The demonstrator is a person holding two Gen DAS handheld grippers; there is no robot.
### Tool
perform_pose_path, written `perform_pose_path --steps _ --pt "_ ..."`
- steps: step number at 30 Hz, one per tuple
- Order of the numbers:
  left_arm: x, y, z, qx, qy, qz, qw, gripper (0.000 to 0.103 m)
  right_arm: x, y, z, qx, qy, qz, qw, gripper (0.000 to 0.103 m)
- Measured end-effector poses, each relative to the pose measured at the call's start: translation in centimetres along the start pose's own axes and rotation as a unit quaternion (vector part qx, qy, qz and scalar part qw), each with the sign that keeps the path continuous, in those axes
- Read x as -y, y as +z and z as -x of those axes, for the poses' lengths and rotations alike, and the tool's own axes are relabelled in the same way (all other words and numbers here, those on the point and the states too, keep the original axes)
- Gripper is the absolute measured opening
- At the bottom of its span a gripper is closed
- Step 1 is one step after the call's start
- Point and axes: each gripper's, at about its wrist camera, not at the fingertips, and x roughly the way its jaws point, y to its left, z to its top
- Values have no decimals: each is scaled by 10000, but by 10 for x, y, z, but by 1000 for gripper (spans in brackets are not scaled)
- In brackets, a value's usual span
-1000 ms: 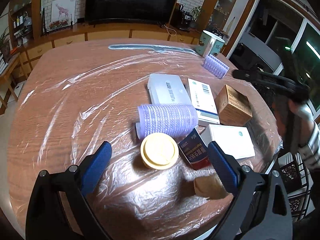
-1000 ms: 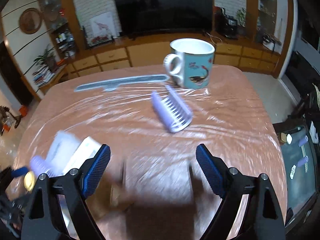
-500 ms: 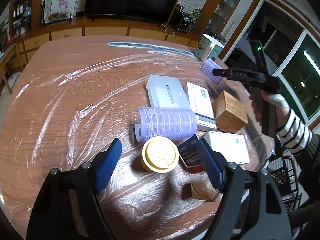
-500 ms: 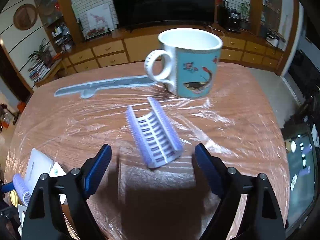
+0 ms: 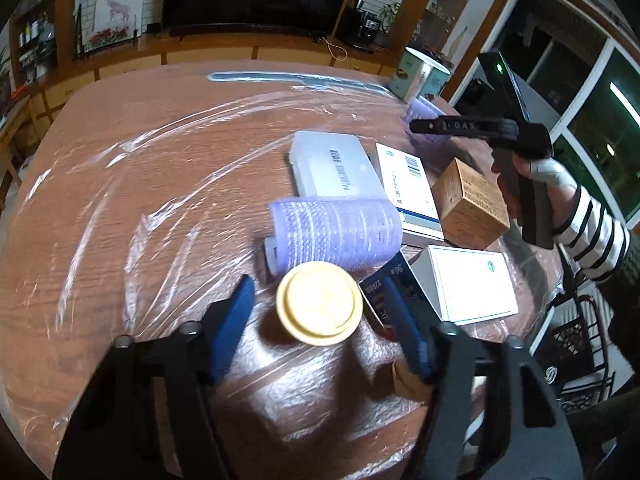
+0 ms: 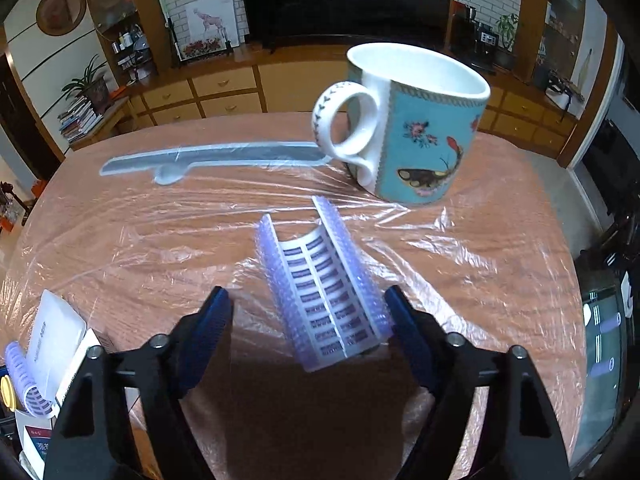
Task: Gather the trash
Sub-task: 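Grasp the purple hair roller with the right tool while the left tool grasps the yellow-lidded cup, then carry the roller and the cup past the table edge over the black bin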
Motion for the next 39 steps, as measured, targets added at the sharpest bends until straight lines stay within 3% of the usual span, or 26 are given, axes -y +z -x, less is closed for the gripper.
perform_pose_path --steps 2,4,7,22,39 --pt "2 0 -4 -48 73 -76 9999 51 -5 4 0 6 -90 166 9998 52" --pt "3 -1 -4 -33 114 -136 9998 44 -8 5 1 -13 -98 283 9996 43" --pt "1 -3 -4 -17 131 -93 9999 38 -8 3 6 32 -54 285 9996 42" --pt "-8 -7 13 112 80 129 9998 37 -7 -39 75 360 450 -257 9980 42" --pt "0 -12 48 267 -39 5 9996 37 -71 -112 155 493 662 -259 9963 42"
